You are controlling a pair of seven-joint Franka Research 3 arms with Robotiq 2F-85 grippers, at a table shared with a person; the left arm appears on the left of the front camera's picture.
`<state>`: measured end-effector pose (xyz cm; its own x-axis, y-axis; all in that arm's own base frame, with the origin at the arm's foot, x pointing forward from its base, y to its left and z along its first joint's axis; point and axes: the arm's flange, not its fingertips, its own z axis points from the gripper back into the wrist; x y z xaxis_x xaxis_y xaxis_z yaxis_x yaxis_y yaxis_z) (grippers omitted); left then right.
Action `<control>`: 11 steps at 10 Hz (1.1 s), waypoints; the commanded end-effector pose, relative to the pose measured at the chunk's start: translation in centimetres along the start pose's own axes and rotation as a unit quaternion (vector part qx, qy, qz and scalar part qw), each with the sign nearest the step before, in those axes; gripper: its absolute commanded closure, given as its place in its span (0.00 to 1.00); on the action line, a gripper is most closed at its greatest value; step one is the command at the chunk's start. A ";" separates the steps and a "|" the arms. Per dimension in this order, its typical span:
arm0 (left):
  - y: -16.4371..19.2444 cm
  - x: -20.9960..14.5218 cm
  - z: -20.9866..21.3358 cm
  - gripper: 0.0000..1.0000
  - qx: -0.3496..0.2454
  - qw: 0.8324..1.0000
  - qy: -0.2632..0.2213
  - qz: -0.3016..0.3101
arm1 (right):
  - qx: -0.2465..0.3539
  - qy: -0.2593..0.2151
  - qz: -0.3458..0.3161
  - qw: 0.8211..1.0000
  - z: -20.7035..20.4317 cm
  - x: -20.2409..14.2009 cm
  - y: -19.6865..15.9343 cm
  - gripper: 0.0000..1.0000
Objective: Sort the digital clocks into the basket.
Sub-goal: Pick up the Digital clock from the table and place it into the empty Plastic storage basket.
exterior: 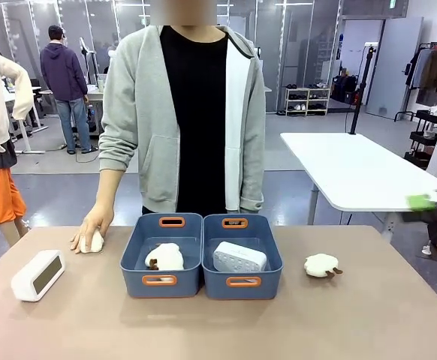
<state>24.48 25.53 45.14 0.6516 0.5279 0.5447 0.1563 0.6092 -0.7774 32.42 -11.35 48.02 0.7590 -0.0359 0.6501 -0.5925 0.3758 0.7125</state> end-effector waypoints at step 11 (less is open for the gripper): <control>-4.2 2.2 -0.1 0.00 0.020 0.995 0.052 -0.085 | -0.058 -0.074 -0.065 0.993 7.9 -5.2 -0.1 0.05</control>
<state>24.94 24.98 46.31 0.6657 0.4749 0.5756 0.1805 0.6460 -0.7417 26.23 -18.25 46.56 0.7755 -0.2251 0.5898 -0.4447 0.4684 0.7635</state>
